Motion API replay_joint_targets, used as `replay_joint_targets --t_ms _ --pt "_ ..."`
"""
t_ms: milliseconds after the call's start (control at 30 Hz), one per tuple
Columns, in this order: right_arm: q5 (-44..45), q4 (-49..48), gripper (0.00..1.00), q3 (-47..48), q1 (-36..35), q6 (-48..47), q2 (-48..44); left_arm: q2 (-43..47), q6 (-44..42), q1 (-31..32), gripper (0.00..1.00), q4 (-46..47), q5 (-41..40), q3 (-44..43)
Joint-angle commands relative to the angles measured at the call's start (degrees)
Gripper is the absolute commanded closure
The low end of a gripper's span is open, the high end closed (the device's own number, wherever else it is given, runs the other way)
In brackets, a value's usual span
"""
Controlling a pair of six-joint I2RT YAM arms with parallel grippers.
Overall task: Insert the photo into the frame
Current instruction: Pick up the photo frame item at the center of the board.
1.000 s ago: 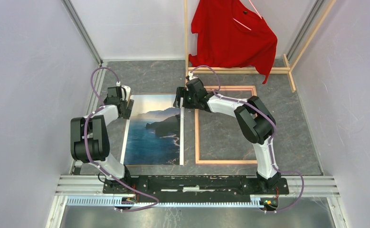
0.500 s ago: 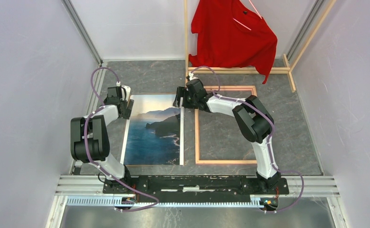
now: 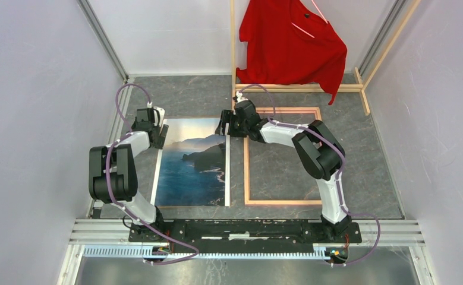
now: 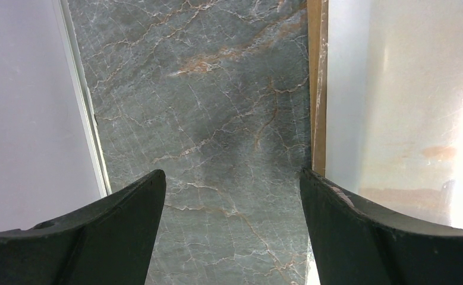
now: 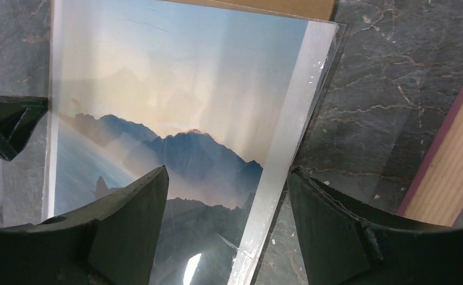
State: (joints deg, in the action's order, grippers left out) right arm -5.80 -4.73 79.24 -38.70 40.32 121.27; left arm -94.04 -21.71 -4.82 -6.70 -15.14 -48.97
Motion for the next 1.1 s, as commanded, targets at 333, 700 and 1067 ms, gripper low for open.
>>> replay_joint_targets --t_ms 333,700,1067 --pt "-3.41 -6.25 0.2 -1.33 -1.25 1.3 -5.87 -1.59 0.08 0.86 0.1 -2.65 1.1 2.05" --pt "-14.48 -23.9 0.23 -10.78 -1.24 8.18 -11.93 -1.32 0.09 0.86 0.1 -3.23 1.52 1.95" --pt "-23.75 -41.39 0.24 -16.51 -0.09 19.57 -10.34 -0.97 0.34 0.86 0.1 -3.66 1.69 1.78"
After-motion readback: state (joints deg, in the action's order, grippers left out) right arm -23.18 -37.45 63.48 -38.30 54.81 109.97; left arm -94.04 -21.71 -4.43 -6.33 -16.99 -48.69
